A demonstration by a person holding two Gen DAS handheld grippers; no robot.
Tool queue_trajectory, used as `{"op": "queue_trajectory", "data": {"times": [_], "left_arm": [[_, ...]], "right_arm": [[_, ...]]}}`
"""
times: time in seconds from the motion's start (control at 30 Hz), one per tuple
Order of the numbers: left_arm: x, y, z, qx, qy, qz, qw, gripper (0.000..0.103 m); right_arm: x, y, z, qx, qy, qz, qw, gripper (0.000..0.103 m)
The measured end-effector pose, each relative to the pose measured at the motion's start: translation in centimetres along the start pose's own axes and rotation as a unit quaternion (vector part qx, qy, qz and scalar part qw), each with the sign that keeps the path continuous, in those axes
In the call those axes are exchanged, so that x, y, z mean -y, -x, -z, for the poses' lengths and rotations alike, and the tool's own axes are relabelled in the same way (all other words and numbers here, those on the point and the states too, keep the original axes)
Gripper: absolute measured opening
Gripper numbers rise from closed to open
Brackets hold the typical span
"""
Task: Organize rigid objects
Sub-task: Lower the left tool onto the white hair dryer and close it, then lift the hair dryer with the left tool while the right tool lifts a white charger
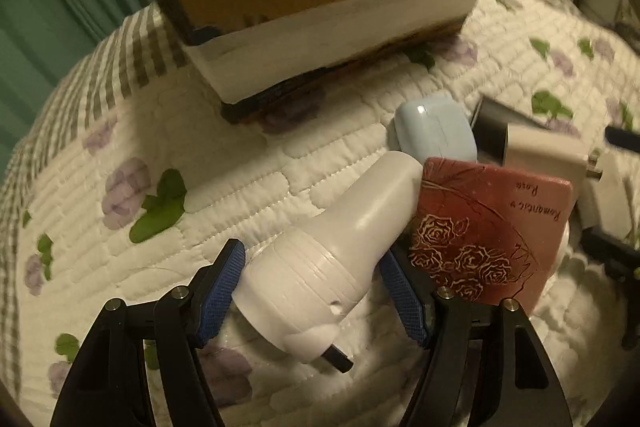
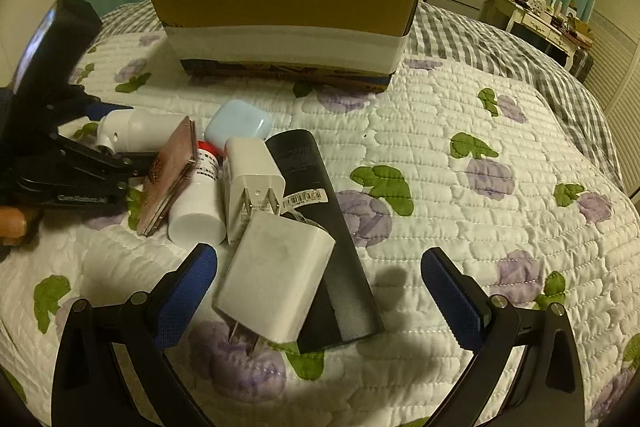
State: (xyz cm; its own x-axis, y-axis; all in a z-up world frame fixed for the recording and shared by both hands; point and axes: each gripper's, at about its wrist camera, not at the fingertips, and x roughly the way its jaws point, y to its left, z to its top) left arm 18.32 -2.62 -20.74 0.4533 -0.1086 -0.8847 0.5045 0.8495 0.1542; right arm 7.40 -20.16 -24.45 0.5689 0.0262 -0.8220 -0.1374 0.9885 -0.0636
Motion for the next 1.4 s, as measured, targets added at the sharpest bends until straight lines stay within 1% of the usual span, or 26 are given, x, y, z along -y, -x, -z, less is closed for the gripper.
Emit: {"op": "queue_trajectory", "data": {"times": [0.03, 0.07, 0.1, 0.17, 0.2, 0.23, 0.3, 0.37, 0.4, 0.43, 0.47, 0.53, 0.67, 0.8, 0.83, 0.87, 1.0, 1.03, 1.17, 1.4], "left_arm": [[-0.2, 0.1, 0.0, 0.001, 0.006, 0.004, 1.0000, 0.068], [-0.3, 0.0, 0.0, 0.001, 0.008, 0.004, 1.0000, 0.059], [-0.4, 0.1, 0.1, 0.000, 0.008, 0.001, 1.0000, 0.056], [-0.2, 0.4, 0.2, 0.000, 0.009, 0.004, 0.9999, 0.056], [-0.3, 0.6, 0.2, -0.001, 0.013, 0.005, 0.9999, 0.056], [-0.3, 0.8, 0.4, -0.001, 0.016, 0.007, 0.9998, 0.055], [-0.1, 1.3, 0.5, 0.000, 0.022, 0.005, 0.9997, 0.055], [-0.1, 1.9, 0.9, 0.004, 0.034, 0.001, 0.9994, 0.055], [-0.1, 2.3, 1.2, 0.007, 0.040, 0.000, 0.9992, 0.055], [0.0, 3.1, 1.8, 0.010, 0.049, 0.001, 0.9987, 0.054], [0.2, 3.7, 2.3, 0.013, 0.057, 0.004, 0.9983, 0.054], [-0.2, 4.5, 2.8, 0.016, 0.081, 0.006, 0.9966, 0.054], [0.3, 6.1, 4.1, 0.025, 0.113, 0.001, 0.9933, 0.054], [1.4, 8.3, 5.3, 0.041, 0.118, -0.013, 0.9921, 0.054], [1.8, 8.7, 5.4, 0.043, 0.120, -0.015, 0.9917, 0.054], [1.9, 8.5, 5.2, 0.044, 0.124, -0.013, 0.9913, 0.054], [1.8, 8.7, 5.7, 0.046, 0.137, -0.008, 0.9894, 0.054], [2.0, 9.2, 6.1, 0.049, 0.142, -0.008, 0.9887, 0.054], [2.1, 9.8, 5.7, 0.059, 0.154, -0.010, 0.9863, 0.054], [2.0, 13.9, 5.1, 0.110, 0.178, -0.012, 0.9779, 0.054]], "right_arm": [[-0.1, -0.1, 0.0, -0.002, 0.003, 0.001, 1.000, 0.097], [-0.4, -0.3, 0.0, -0.004, 0.008, 0.004, 1.000, 0.092], [-0.6, -0.5, 0.1, -0.008, 0.013, 0.007, 1.000, 0.089], [-0.7, -0.5, 0.3, -0.010, 0.012, -0.002, 1.000, 0.081], [-0.7, -0.4, 0.5, -0.010, 0.010, -0.009, 1.000, 0.079], [-0.8, -0.3, 0.6, -0.010, 0.009, -0.012, 1.000, 0.074], [-0.9, 0.0, 0.8, -0.007, 0.014, -0.003, 1.000, 0.068], [-0.7, 0.3, 1.0, -0.003, 0.015, 0.011, 1.000, 0.051], [-0.4, 0.6, 1.2, 0.001, 0.008, 0.008, 1.000, 0.048], [-0.1, 0.8, 1.2, 0.001, 0.002, 0.008, 1.000, 0.042], [0.3, 1.0, 1.2, 0.001, -0.006, 0.008, 1.000, 0.039], [1.0, 1.2, 1.4, -0.004, -0.022, -0.005, 1.000, 0.039], [1.4, 1.8, 1.6, 0.002, -0.030, -0.005, 1.000, 0.038], [2.2, 3.2, 1.5, 0.019, -0.042, -0.010, 0.999, 0.037], [2.3, 3.5, 1.5, 0.022, -0.044, -0.011, 0.999, 0.032], [2.5, 3.8, 1.4, 0.026, -0.047, -0.013, 0.998, 0.029], [3.0, 4.0, 1.6, 0.026, -0.065, -0.042, 0.997, 0.028], [3.1, 4.1, 1.8, 0.026, -0.067, -0.045, 0.996, 0.028], [3.2, 5.6, 2.1, 0.043, -0.067, -0.044, 0.996, 0.028], [3.7, 9.0, 1.2, 0.081, -0.078, -0.057, 0.992, 0.028]]}}
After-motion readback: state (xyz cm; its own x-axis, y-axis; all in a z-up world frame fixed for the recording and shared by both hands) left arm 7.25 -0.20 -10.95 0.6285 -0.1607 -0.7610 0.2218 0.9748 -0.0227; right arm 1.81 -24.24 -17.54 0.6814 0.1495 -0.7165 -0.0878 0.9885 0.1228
